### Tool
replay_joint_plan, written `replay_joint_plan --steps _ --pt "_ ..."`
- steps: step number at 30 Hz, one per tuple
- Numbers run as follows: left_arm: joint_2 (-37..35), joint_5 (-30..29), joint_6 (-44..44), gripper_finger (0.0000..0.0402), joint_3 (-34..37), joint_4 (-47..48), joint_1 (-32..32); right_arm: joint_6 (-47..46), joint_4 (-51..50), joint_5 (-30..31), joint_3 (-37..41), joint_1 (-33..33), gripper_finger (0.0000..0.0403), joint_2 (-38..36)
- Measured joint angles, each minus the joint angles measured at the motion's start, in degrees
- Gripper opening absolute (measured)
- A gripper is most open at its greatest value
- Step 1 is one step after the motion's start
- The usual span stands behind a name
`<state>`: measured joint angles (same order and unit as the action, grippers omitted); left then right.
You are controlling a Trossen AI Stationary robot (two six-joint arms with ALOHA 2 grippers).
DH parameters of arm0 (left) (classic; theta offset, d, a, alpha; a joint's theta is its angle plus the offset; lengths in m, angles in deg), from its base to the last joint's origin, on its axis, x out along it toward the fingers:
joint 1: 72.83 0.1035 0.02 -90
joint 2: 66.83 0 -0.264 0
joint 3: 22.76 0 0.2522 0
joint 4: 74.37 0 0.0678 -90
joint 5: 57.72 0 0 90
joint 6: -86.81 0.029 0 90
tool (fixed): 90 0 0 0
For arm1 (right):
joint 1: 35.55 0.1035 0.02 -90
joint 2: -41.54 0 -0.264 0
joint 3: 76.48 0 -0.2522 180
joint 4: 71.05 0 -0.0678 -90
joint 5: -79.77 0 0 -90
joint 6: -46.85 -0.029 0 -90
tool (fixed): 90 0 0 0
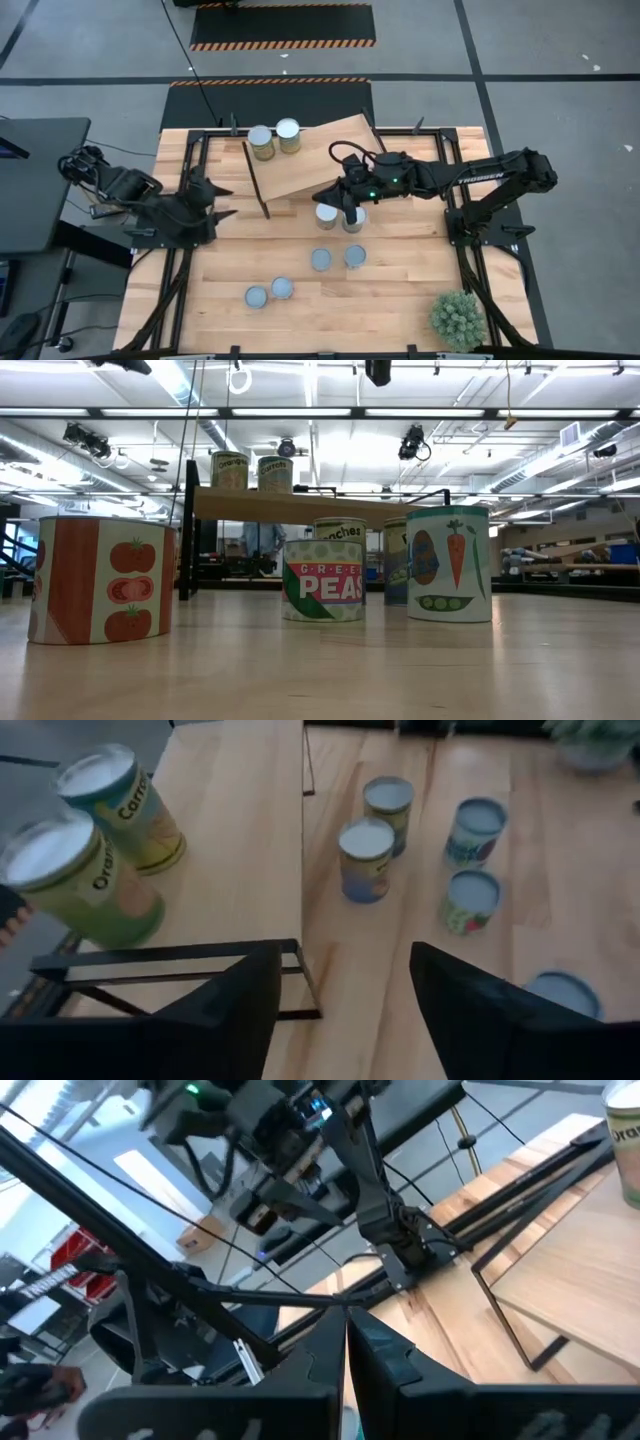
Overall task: Pick and place cans onto a shelf
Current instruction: Put the peach can on the shelf
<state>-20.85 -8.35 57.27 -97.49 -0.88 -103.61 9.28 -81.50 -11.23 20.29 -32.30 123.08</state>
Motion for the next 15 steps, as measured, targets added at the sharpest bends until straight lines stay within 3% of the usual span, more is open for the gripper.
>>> replay_joint_plan --steps 9,15 --pt "-12.48 3.04 -4.88 0.0163 13.54 -8.61 0.0 3.51 -2.12 3.22 0.0 0.57 0.0023 0.0" --pt "-16.12 3.45 -8.92 0.0122 18.73 -12.94 0.0 4.32 -6.07 4.24 0.0 0.55 0.0023 0.22"
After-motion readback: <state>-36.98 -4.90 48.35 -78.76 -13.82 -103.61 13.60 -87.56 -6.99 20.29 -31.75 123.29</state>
